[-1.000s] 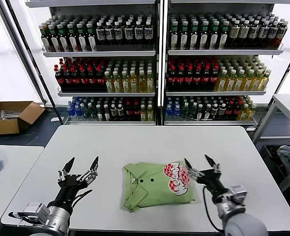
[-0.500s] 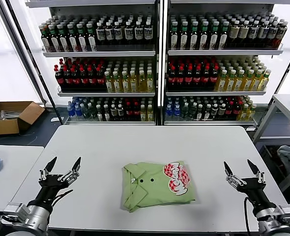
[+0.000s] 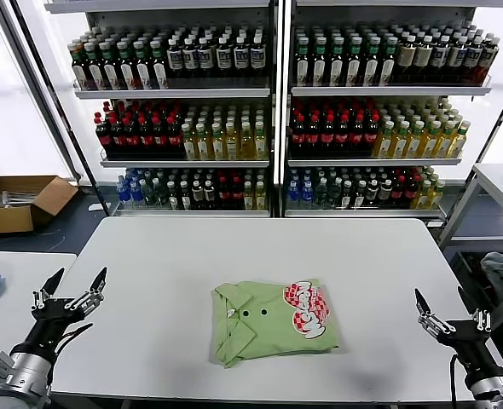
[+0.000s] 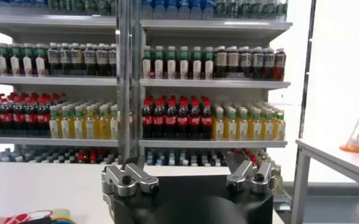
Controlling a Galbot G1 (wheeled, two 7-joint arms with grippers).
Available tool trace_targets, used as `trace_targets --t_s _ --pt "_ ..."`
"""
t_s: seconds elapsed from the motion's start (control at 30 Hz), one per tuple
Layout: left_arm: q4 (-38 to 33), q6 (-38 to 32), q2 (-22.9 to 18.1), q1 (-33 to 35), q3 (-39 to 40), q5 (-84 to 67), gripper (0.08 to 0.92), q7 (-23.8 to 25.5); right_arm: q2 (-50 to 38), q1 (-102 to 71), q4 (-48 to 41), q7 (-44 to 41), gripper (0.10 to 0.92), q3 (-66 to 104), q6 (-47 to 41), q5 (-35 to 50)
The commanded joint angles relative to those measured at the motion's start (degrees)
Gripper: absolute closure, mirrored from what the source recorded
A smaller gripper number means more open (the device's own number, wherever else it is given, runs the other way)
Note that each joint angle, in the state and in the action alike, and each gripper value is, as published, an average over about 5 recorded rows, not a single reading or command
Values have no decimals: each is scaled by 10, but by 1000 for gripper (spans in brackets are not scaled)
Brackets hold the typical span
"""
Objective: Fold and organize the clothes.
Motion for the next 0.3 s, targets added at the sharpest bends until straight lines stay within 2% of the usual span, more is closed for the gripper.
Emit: trace_targets --t_s 0.03,0.3 --pt "12 -1 9 2 -28 -19 177 22 12 -13 -1 -13 203 21 10 4" --pt "15 -1 9 3 -23 -19 177 28 11 -14 -2 -15 203 22 12 8"
